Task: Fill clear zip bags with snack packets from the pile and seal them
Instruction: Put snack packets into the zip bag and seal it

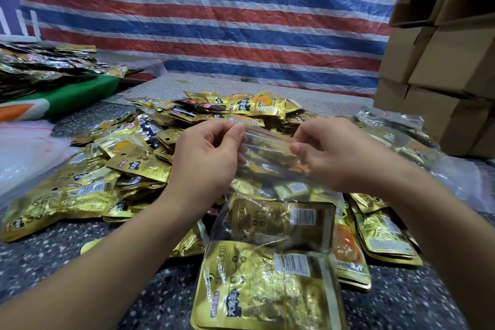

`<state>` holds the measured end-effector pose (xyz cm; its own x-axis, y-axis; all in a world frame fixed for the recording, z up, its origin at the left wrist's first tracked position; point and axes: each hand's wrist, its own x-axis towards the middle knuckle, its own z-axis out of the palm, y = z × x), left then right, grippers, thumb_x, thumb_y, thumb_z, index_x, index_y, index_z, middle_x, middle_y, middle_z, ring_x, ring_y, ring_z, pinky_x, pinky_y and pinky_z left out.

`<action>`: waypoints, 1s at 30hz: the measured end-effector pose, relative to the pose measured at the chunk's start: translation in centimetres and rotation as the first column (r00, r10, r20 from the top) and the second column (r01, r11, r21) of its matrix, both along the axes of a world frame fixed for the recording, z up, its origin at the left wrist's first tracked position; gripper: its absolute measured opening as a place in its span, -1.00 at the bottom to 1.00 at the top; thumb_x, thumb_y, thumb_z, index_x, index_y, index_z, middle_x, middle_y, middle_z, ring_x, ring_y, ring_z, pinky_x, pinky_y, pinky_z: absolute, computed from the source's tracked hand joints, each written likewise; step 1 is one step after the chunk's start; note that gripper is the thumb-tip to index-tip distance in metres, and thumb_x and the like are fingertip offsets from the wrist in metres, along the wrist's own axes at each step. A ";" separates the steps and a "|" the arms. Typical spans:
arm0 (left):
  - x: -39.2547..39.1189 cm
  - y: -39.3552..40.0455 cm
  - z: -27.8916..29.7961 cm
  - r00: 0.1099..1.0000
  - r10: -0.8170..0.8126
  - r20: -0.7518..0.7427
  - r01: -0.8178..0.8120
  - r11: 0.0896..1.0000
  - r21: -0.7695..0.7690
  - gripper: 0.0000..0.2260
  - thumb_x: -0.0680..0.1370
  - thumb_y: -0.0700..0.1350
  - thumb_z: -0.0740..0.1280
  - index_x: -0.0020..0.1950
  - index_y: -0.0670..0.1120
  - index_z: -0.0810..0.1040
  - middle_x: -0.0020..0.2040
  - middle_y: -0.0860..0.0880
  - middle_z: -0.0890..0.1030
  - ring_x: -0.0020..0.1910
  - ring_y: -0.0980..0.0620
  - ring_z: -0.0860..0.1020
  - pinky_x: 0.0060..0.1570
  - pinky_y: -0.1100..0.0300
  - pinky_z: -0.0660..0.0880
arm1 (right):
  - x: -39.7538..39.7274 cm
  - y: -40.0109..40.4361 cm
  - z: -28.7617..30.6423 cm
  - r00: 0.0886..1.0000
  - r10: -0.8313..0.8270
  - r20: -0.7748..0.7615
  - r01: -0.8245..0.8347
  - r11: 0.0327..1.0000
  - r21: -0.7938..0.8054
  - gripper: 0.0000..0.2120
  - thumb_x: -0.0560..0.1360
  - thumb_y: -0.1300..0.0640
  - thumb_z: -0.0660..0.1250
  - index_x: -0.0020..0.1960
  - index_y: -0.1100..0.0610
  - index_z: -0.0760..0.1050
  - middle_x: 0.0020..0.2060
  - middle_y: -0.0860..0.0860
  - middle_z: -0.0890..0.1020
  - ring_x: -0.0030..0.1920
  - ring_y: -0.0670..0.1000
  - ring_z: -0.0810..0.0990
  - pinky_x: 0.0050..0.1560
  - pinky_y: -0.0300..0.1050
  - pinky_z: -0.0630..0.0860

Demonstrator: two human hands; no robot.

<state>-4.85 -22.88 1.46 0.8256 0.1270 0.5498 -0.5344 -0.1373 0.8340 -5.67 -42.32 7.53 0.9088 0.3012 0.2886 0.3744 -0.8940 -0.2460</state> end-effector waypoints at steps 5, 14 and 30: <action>0.0 -0.1 0.0 1.000 -0.001 0.010 0.001 1.000 0.004 -0.77 0.62 -0.10 0.31 -0.22 -0.03 0.63 -0.37 -0.02 0.63 -0.39 0.02 0.62 -0.24 -0.09 0.65 | -0.3 -2.1 -1.0 0.999 -0.038 0.025 0.037 0.998 0.044 -0.79 0.61 0.02 0.29 -0.21 -0.04 0.48 -0.33 -0.10 0.54 -0.34 -0.08 0.48 -0.40 -0.13 0.31; 0.5 0.1 -0.3 1.000 0.015 0.003 -0.015 1.000 0.000 -0.77 0.62 -0.08 0.30 -0.22 -0.03 0.62 -0.37 -0.04 0.63 -0.41 0.06 0.61 -0.34 0.08 0.60 | -0.4 -5.8 -3.1 0.992 -0.093 0.084 0.079 0.984 0.161 -0.78 0.58 0.03 0.32 -0.25 -0.04 0.48 -0.39 -0.10 0.55 -0.39 -0.08 0.48 -0.42 -0.12 0.36; 0.3 -0.3 -0.1 1.000 -0.020 0.022 0.020 0.999 -0.026 -0.75 0.64 -0.13 0.26 -0.21 0.00 0.60 -0.41 0.04 0.61 -0.45 0.14 0.57 -0.41 0.29 0.51 | -0.4 -7.0 -3.2 0.995 0.000 0.102 -0.021 0.979 0.201 -0.81 0.58 0.10 0.33 -0.20 -0.07 0.49 -0.40 -0.06 0.54 -0.40 -0.17 0.45 -0.45 -0.27 0.32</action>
<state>-4.60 -23.15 1.33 0.8160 0.1253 0.5643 -0.5548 -0.1045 0.8254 -6.08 -49.28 4.34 0.8689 0.2369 0.4346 0.4159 -0.8255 -0.3816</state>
